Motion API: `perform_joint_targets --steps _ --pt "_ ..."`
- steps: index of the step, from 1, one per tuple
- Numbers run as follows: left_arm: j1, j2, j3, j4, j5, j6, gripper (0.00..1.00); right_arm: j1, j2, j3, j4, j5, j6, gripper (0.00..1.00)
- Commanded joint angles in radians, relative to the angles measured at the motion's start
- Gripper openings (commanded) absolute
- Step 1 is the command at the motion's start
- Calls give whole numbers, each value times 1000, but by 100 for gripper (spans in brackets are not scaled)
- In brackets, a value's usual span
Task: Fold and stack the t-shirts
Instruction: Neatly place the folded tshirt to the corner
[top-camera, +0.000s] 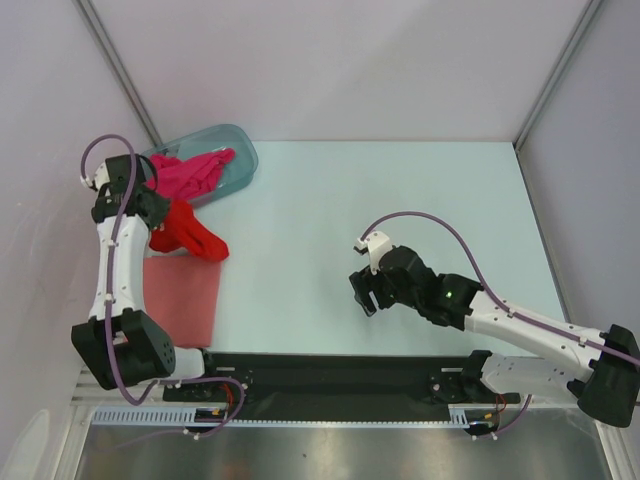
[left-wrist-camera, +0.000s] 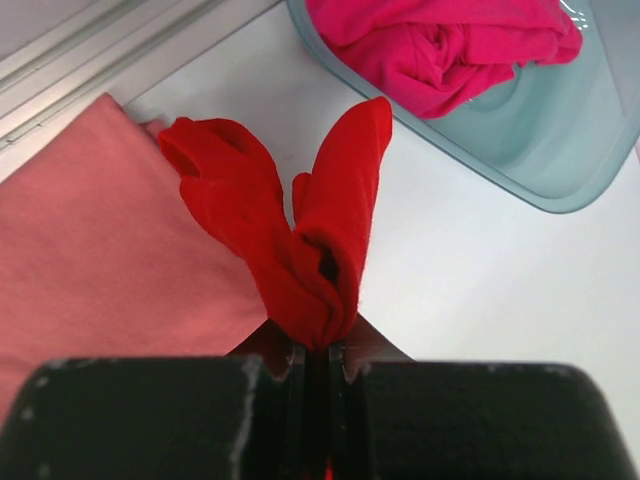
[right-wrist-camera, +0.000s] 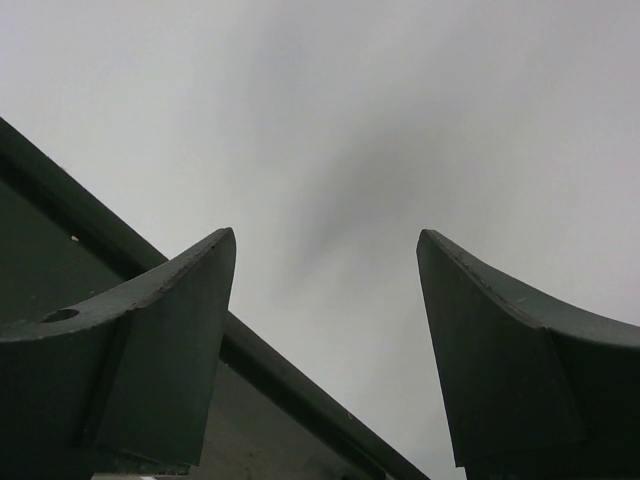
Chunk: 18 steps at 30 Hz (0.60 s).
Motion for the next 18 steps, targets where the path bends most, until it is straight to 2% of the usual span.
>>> perform_joint_targets --steps 1,12,18 --pt "34 -53 -17 35 1 63 0 -3 2 21 30 -10 -9 78" --pt "97 -108 -66 49 16 163 0 -5 5 16 22 -24 -5 78" --pt "119 -115 -40 50 4 217 0 -5 11 21 21 -36 -7 79"
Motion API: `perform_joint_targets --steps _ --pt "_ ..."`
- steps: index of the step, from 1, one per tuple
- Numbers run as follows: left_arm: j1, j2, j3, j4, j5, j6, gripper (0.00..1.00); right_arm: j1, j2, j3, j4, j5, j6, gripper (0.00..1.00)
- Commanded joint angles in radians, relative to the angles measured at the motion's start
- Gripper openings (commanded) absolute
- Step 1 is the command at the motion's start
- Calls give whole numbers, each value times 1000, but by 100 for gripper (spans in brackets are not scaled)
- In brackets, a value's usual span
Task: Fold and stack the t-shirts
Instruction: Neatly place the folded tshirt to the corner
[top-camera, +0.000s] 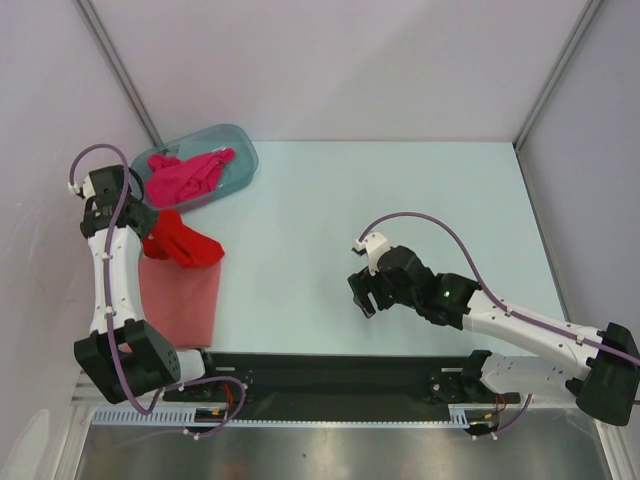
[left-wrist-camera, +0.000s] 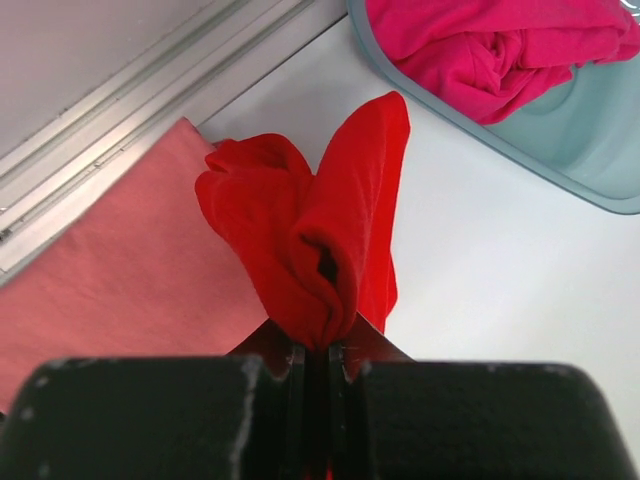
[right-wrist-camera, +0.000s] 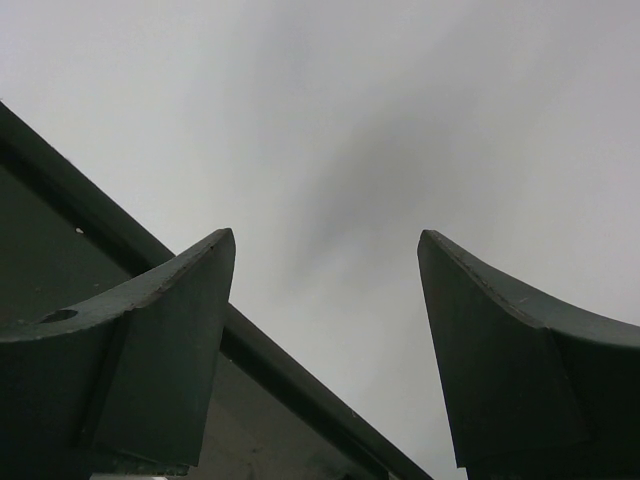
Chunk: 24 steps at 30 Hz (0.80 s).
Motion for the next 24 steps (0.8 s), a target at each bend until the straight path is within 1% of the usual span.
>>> perform_joint_targets --steps 1,6,8,15,24 --pt "23 -49 32 34 -15 67 0 -5 0 21 23 -12 -7 78" --pt "26 -56 10 20 -27 61 0 -5 2 16 23 -19 1 79" --pt "28 -72 -6 39 -20 71 0 -3 4 19 23 -19 1 79" --pt "28 -47 61 10 -50 116 0 -5 2 13 19 -25 2 79" --pt "32 -76 -20 25 -75 182 0 -6 10 18 16 -32 -2 79"
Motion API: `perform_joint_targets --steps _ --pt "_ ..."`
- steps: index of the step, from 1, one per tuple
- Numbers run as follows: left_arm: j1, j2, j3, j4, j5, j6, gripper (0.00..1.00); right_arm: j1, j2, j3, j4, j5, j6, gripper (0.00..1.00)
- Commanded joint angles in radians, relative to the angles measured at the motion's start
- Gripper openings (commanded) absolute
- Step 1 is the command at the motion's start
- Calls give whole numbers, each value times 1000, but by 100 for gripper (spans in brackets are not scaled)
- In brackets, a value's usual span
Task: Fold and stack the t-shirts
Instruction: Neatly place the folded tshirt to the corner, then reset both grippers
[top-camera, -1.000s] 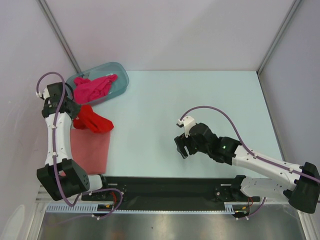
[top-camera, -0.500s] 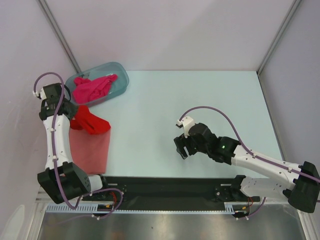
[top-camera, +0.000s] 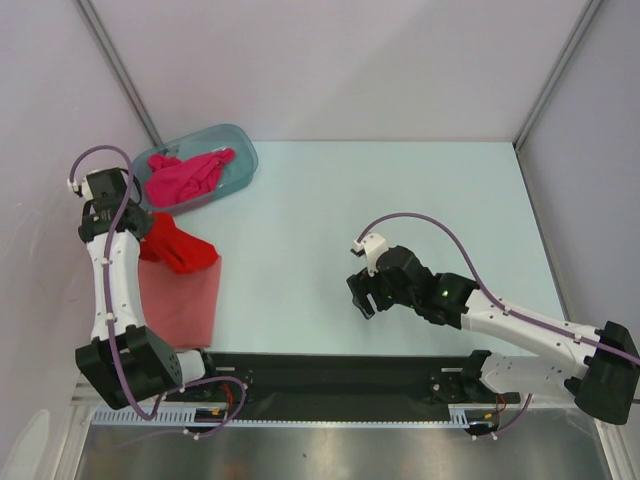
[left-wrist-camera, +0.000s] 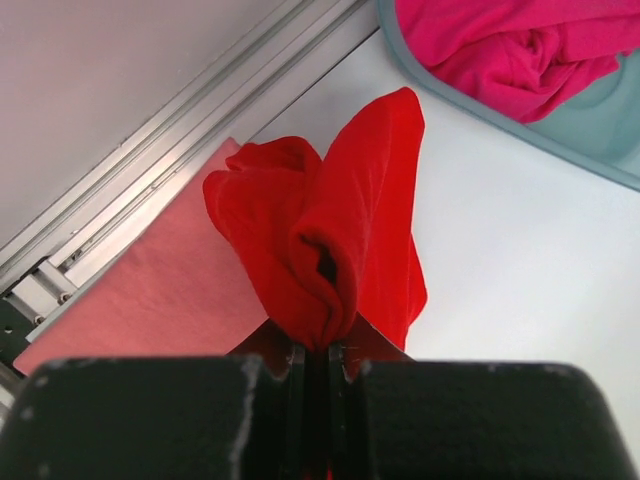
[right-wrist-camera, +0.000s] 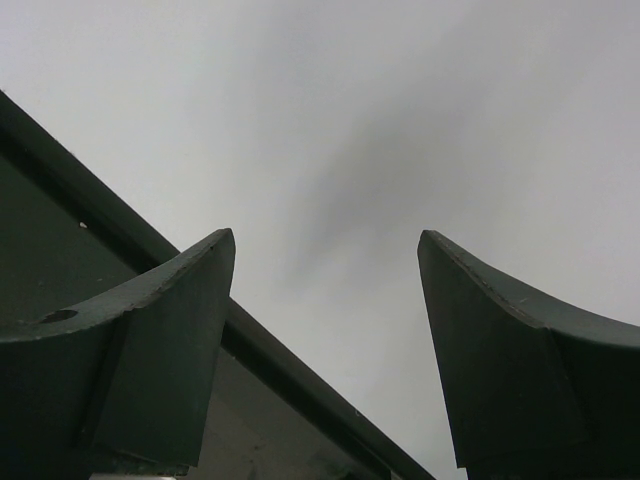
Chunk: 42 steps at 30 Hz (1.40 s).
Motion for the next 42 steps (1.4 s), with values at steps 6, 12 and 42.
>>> perform_joint_targets --steps 6,12,42 --pt "24 -57 -66 -22 -78 -19 0 -6 -1 13 19 -16 -4 79" --pt "53 -103 -156 -60 -133 -78 0 -5 7 15 17 -30 -15 79" --pt "12 -172 -458 70 165 -182 44 21 122 61 96 -113 26 78"
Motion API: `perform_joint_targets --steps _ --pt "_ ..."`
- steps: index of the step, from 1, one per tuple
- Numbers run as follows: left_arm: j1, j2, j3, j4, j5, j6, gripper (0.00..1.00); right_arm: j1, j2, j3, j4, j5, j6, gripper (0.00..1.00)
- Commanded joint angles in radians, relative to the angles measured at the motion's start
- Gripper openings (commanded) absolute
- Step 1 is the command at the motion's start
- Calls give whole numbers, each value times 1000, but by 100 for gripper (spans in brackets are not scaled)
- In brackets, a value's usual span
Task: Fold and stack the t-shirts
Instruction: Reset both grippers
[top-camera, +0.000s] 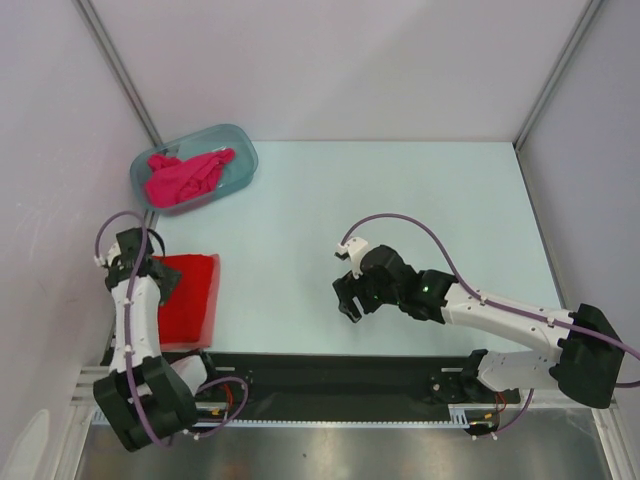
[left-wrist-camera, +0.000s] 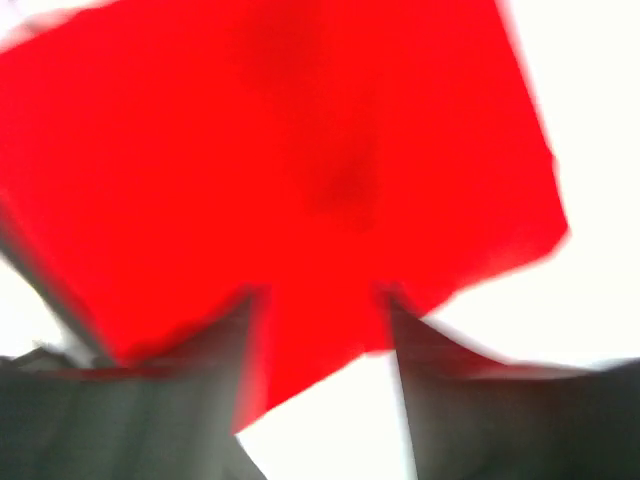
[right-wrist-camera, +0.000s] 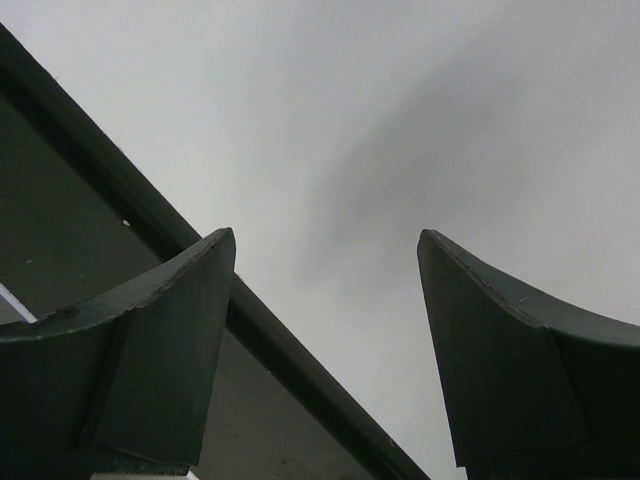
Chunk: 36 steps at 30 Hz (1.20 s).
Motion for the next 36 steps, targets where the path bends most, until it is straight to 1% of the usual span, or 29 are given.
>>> perform_joint_targets --steps 1,2,3,4,6,7,9,10,13,15,16,19,20,22,24,26,27,28,30,31,33,34,36 --pt "-69 78 32 133 163 79 37 2 -8 43 12 -8 4 78" --pt "-69 91 28 182 250 104 33 0 -9 44 9 -5 4 78" --pt "-69 120 28 208 296 122 29 0 -11 47 6 -2 4 78" --pt "-69 133 31 225 325 147 24 0 -15 49 5 3 5 78" --pt "-68 182 70 228 335 168 17 -1 -29 43 4 18 13 78" --pt "-66 205 89 222 335 191 4 -1 -35 35 3 24 18 78" --pt "-66 237 127 199 347 203 0 -3 -57 25 3 35 30 78" --pt "-66 258 130 196 347 197 1 -5 -63 18 3 37 33 78" --pt "-65 269 97 196 356 153 0 -6 -89 -2 0 55 38 78" --pt "-66 259 19 248 398 116 0 -12 -100 -9 -5 58 36 78" --pt "-66 253 -10 260 415 75 0 -15 -104 -8 -6 60 36 78" --pt "-80 219 -133 369 486 40 0 -21 -107 -9 -8 64 36 78" --pt "-87 210 -136 374 490 41 1 -23 -106 -9 -8 63 39 78" --pt "-126 199 -121 371 473 67 5 -21 -101 -5 -9 63 42 78" --pt "-161 190 -62 330 443 85 8 -23 -100 -2 -11 63 51 78" --pt "-221 177 16 273 397 111 16 -23 -100 1 -15 64 67 78" --pt "-238 158 41 253 378 113 21 -21 -100 0 -15 64 76 78" --pt "-267 136 61 233 361 107 36 -24 -100 1 -15 67 85 78" --pt "-278 90 95 198 327 95 46 -26 -101 6 -15 72 119 78" --pt "-279 29 100 188 321 76 53 -31 -101 6 -14 75 131 78" --pt "-285 -32 94 184 344 61 61 -38 -104 9 -8 77 168 79" --pt "-304 -84 84 191 359 52 61 -58 -110 6 4 75 218 79" --pt "-343 -120 78 197 392 47 61 -87 -133 -21 30 58 278 79"
